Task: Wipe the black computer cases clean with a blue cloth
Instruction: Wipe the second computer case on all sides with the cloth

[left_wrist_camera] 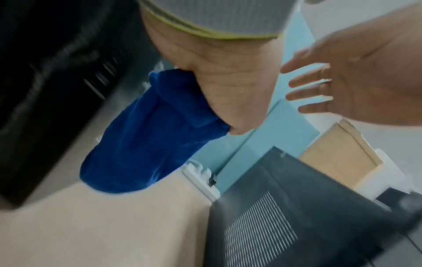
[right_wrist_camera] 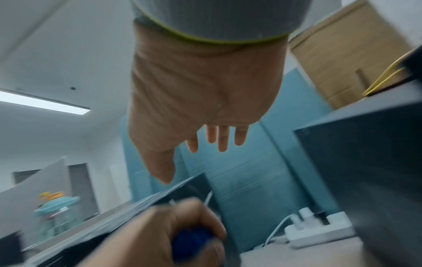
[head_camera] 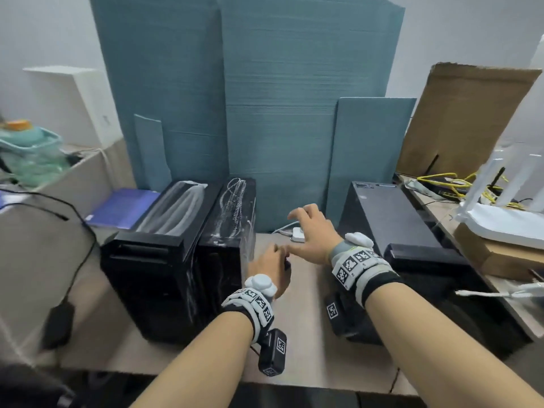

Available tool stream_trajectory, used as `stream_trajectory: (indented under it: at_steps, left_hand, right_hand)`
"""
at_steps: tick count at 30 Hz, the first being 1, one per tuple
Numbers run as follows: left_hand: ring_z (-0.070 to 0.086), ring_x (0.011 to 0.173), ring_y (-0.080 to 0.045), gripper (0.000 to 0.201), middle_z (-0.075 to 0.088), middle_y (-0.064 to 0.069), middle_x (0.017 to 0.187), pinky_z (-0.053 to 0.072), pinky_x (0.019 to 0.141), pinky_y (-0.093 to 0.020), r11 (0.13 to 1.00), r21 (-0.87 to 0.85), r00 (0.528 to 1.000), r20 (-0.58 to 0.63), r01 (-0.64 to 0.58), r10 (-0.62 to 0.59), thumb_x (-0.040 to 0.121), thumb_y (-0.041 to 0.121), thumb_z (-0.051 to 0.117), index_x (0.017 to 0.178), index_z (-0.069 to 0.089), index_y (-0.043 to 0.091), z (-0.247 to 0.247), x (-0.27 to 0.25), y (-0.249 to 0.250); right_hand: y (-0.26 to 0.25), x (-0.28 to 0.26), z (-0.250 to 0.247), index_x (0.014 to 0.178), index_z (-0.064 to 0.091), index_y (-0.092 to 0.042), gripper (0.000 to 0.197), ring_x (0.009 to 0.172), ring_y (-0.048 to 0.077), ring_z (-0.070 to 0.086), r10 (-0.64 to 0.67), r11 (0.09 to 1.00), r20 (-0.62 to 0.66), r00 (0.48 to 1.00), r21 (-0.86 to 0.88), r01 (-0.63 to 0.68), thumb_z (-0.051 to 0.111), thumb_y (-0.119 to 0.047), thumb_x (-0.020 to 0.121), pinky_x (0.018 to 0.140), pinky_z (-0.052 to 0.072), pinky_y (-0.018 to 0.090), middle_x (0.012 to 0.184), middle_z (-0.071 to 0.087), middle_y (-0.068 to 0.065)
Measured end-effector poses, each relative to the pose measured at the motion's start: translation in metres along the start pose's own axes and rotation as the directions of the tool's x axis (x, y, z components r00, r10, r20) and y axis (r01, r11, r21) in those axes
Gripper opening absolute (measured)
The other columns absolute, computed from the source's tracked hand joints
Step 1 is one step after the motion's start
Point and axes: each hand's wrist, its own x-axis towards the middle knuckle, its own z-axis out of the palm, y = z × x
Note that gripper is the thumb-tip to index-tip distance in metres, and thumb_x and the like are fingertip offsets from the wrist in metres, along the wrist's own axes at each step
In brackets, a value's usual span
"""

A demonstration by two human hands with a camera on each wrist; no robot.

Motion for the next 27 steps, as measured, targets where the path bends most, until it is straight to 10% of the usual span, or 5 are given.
stream_trajectory:
  at_steps: [6,12,19,27]
  left_hand:
    - [0.061,0.068,-0.029,0.034,0.041,0.002,0.114,0.047,0.055,-0.037,0.999,-0.013,0.984,-0.174,0.036,-0.038,0.088,0.031,0.062,0.116,0.044,0.026,-0.070,-0.016,-0.035]
    - [0.064,0.074,-0.030,0.047,0.037,-0.001,0.119,0.041,0.056,-0.034,0.910,-0.108,0.888,-0.201,0.400,-0.414,0.085,0.034,0.066,0.121,0.039,0.022,-0.090,-0.026,-0.061]
    - [0.067,0.089,-0.033,0.061,0.040,-0.003,0.133,0.044,0.063,-0.035,0.871,-0.128,0.857,-0.160,0.473,-0.489,0.084,0.032,0.066,0.135,0.034,0.023,-0.080,-0.030,-0.068]
    - [0.065,0.092,-0.032,0.047,0.066,-0.006,0.112,0.049,0.071,-0.036,0.768,-0.363,0.759,-0.206,0.527,-0.618,0.087,0.027,0.059,0.132,0.045,0.031,-0.084,-0.021,-0.072]
  right_hand:
    - [-0.036,0.026,0.048,0.135,0.042,-0.025,0.058,0.099,0.021,0.052,-0.034,0.977,-0.068,0.997,0.208,0.047,0.066,-0.019,0.083,0.096,0.048,0.040,0.127,0.032,-0.002]
    - [-0.060,0.040,0.090,0.135,0.036,-0.024,0.066,0.101,0.026,0.059,-0.049,0.939,-0.017,0.999,0.339,0.052,0.073,-0.027,0.081,0.094,0.050,0.040,0.123,0.030,0.001]
    - [-0.067,0.046,0.119,0.146,0.026,-0.023,0.087,0.105,0.022,0.052,-0.066,0.927,-0.008,0.998,0.370,0.064,0.079,-0.041,0.080,0.096,0.047,0.037,0.129,0.032,0.003]
    - [-0.060,0.047,0.128,0.150,0.023,-0.032,0.080,0.111,0.029,0.053,-0.089,0.929,-0.060,0.994,0.354,0.105,0.067,-0.008,0.088,0.098,0.049,0.045,0.127,0.034,0.003]
